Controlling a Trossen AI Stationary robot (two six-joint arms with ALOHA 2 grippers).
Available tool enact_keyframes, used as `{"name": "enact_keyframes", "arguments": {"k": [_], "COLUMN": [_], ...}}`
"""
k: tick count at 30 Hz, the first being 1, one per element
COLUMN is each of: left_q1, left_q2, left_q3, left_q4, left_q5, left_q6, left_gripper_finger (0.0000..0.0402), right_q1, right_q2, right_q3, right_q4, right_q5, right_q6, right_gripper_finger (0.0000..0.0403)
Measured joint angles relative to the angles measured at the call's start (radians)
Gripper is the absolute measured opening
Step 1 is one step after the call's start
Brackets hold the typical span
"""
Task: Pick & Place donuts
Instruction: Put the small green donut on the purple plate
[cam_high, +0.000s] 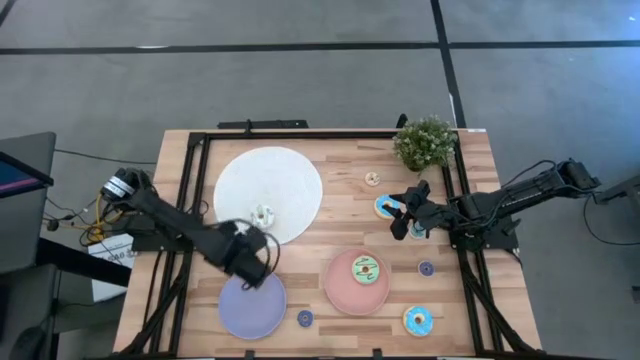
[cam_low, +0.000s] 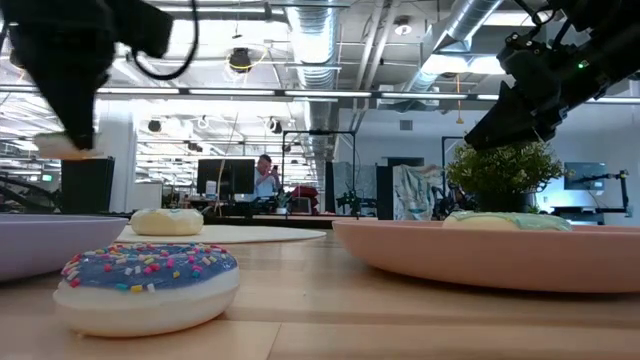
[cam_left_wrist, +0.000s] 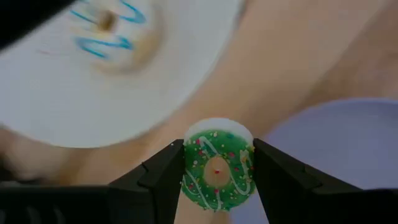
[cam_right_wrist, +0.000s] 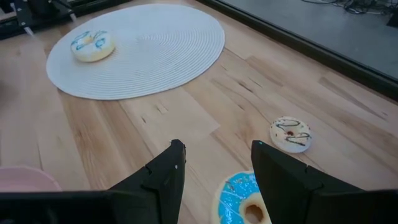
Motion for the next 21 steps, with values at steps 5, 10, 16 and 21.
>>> {"name": "enact_keyframes", "arguments": {"k": [5, 10, 16, 21], "left_q1": [-0.073, -0.094, -0.105, -0.105], "left_q2": [0.0, 0.0, 0.0, 0.001], "left_q3": [-0.091, -0.145, -0.18, -0.198], "left_q4": [0.145, 0.196, 0.296, 0.357], "left_q5": [0.016, 0.08, 0.087, 0.089], "left_q6": [-0.104, -0.154, -0.171, -0.174], "left_gripper_finger": [0.0174, 0.0174, 0.0174, 0.0174], "right_q1": [0.0, 0.0, 0.0, 0.0], "right_q2": [0.0, 0.0, 0.0, 0.0], "right_q3": [0.0, 0.0, 0.0, 0.0], "right_q4": [0.001, 0.003, 0.005, 0.005], "right_q5": [0.0, 0.0, 0.0, 0.0], "right_q6": [0.0, 0.0, 0.0, 0.0], "right_gripper_finger": [0.0173, 0.0173, 0.0173, 0.0173]}}
